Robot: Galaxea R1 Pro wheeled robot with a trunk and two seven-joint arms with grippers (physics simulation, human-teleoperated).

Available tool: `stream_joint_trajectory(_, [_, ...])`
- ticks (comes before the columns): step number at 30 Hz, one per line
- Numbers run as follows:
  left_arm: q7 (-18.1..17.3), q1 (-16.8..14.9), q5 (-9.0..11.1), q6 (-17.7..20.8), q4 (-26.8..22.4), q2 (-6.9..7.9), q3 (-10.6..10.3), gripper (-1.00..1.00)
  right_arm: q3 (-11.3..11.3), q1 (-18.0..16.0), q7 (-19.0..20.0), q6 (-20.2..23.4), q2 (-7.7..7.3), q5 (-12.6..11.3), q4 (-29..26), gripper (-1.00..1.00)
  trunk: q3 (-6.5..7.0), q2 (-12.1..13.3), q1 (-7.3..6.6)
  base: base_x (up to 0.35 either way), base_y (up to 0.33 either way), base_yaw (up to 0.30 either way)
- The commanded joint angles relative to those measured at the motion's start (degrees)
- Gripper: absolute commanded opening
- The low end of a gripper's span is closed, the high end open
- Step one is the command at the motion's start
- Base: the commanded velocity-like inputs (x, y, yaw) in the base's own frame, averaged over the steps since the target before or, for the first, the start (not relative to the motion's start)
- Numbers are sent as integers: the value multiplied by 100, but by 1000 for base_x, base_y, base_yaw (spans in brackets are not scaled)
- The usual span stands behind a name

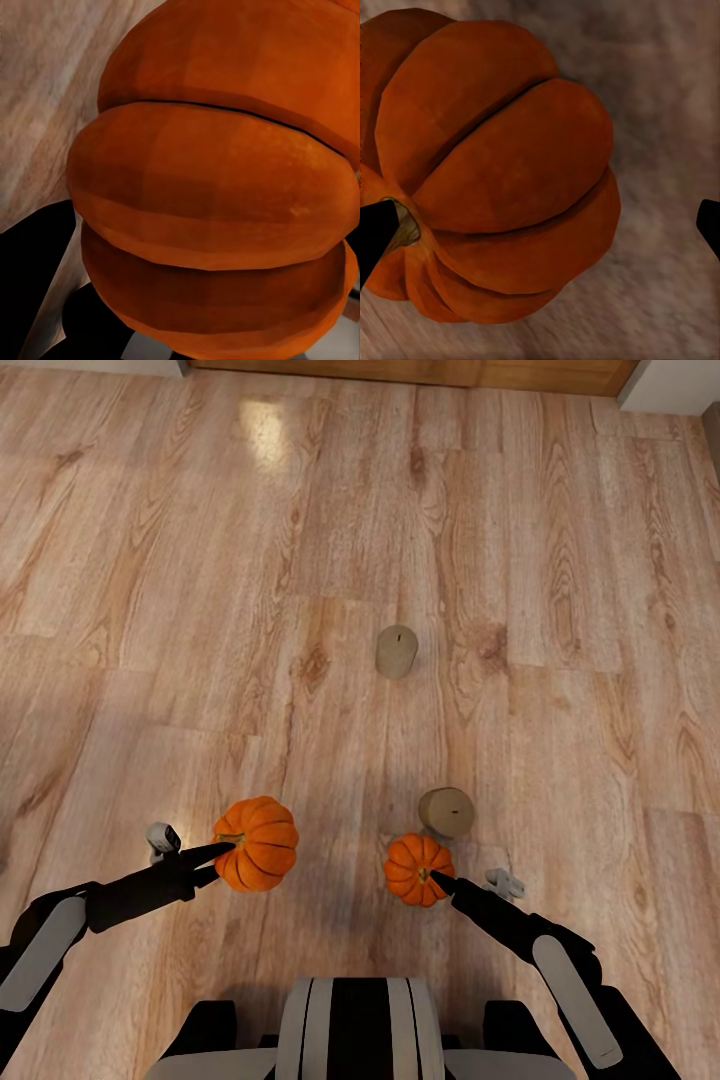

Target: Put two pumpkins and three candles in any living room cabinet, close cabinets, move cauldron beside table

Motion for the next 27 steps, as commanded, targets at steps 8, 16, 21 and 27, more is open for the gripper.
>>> stream_joint_trajectory(8, [-10,-2,-11,16,6,-5,4,-100,5,-2,-17,15,-2,-28,-5,100,-3,-1,-1,0,90,0])
stream_joint_trajectory(16, [-10,-2,-11,16,11,-4,4,-100,5,-2,-17,15,-2,-28,-5,100,-3,-1,-1,0,42,0])
stream_joint_trajectory(21, [-10,-2,-11,12,15,-5,4,-100,5,-2,-17,15,-6,-27,-5,100,-3,-1,-1,0,1,0])
stream_joint_trajectory(27, [-10,-2,-11,9,15,-5,4,-100,5,-2,-17,15,-2,-20,-5,100,-3,-1,-1,0,0,0])
